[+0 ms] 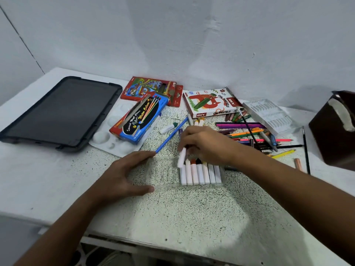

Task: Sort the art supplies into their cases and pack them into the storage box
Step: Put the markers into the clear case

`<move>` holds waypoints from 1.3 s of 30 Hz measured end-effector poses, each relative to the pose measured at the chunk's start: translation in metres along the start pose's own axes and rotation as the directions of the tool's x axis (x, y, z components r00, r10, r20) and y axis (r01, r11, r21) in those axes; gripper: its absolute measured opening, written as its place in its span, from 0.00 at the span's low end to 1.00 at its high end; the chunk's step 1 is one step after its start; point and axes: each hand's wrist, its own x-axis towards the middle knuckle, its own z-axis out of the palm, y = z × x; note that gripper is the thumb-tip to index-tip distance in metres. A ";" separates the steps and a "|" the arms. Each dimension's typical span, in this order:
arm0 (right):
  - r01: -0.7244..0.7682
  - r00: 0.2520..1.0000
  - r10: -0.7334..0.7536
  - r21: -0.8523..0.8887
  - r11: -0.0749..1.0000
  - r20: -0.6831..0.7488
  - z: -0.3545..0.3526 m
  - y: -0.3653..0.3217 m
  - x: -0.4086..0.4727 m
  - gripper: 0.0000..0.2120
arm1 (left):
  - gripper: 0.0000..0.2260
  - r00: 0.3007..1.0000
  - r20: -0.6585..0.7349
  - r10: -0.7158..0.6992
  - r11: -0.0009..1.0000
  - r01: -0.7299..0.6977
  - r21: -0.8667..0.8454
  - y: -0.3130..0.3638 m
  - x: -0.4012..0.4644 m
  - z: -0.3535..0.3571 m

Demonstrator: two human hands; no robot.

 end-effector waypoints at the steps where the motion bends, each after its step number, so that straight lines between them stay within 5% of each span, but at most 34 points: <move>1: 0.021 1.000 -0.021 -0.009 1.000 0.023 0.004 -0.004 0.001 0.13 | 0.37 1.000 -0.001 -0.002 1.000 0.002 -0.001 0.000 0.000 0.000; 10: 0.086 0.986 -0.080 -0.034 0.996 0.147 0.020 -0.016 0.006 0.14 | 0.37 1.000 -0.011 -0.014 1.000 0.014 0.013 0.001 -0.001 0.001; 25: 0.089 0.987 -0.084 -0.035 0.995 0.138 0.030 -0.013 0.000 0.12 | 0.37 1.000 -0.013 -0.011 1.000 0.011 -0.001 0.002 0.000 0.001; 31: -0.145 0.987 0.147 0.044 0.988 -0.056 0.013 0.003 0.006 0.11 | 0.37 1.000 -0.002 -0.013 0.999 0.013 -0.033 0.003 -0.001 0.000; 35: -0.447 0.877 0.440 0.007 0.895 -0.191 0.001 0.046 0.019 0.15 | 0.35 1.000 -0.001 -0.025 0.999 0.025 -0.047 0.004 -0.001 -0.001; 39: -0.576 0.784 0.584 0.106 0.811 -0.211 -0.005 0.071 0.028 0.15 | 0.33 0.999 -0.009 -0.031 0.999 0.031 -0.039 0.005 -0.002 -0.001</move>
